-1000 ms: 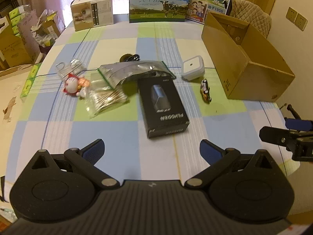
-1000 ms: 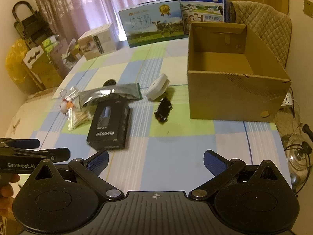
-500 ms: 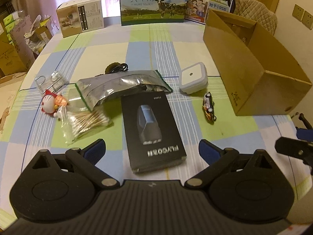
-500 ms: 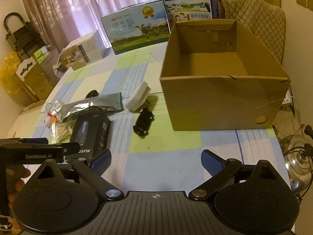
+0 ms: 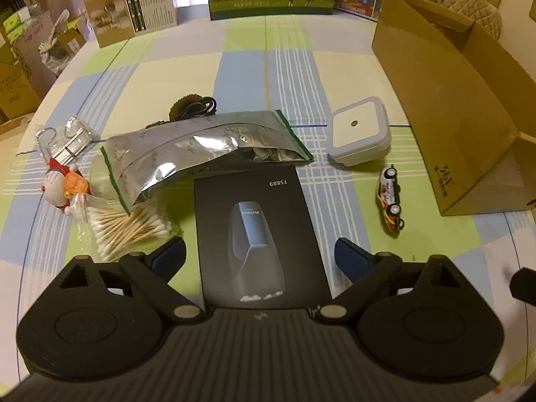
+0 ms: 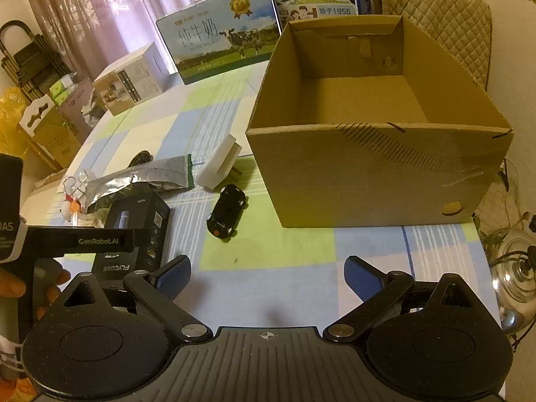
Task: Organize objects
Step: 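Move the left tool toward the black FLYCO box while the right tool approaches the toy car, then close the left tool on the black box while the right tool grasps the toy car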
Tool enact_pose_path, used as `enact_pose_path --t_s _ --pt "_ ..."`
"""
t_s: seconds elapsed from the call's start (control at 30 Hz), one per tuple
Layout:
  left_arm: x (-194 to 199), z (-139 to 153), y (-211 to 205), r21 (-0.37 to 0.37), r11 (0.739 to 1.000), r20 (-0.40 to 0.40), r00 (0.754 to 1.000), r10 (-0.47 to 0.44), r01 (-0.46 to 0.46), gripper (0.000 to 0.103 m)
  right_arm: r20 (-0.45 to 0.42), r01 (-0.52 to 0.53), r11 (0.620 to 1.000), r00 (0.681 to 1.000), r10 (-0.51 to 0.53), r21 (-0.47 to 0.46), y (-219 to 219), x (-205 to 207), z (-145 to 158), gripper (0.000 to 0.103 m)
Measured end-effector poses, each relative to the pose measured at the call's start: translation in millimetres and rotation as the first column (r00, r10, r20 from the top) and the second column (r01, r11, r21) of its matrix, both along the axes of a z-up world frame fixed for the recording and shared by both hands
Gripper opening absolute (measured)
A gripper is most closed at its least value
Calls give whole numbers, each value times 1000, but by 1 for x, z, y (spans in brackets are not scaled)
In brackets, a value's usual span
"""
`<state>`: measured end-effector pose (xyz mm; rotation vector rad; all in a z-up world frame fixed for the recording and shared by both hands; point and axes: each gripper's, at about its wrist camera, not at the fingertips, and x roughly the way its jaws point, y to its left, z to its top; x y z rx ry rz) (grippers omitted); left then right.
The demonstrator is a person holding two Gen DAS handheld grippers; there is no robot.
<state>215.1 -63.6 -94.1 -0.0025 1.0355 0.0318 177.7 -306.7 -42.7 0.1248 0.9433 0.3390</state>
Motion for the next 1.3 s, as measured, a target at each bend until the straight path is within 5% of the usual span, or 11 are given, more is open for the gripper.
enact_pose_path --t_s 0.4,0.77,1.3 --pt "10 -13 2 10 1000 -32 999 13 -12 79 -7 -64 998 998 64 8 17 19 -9 92" --pt "-12 5 19 -2 1000 -1 1000 12 -12 79 34 -161 986 986 162 -31 66 35 -31 46" --pt "-20 21 38 4 999 29 999 33 -33 79 59 -136 972 987 150 -193 102 65 -69 26"
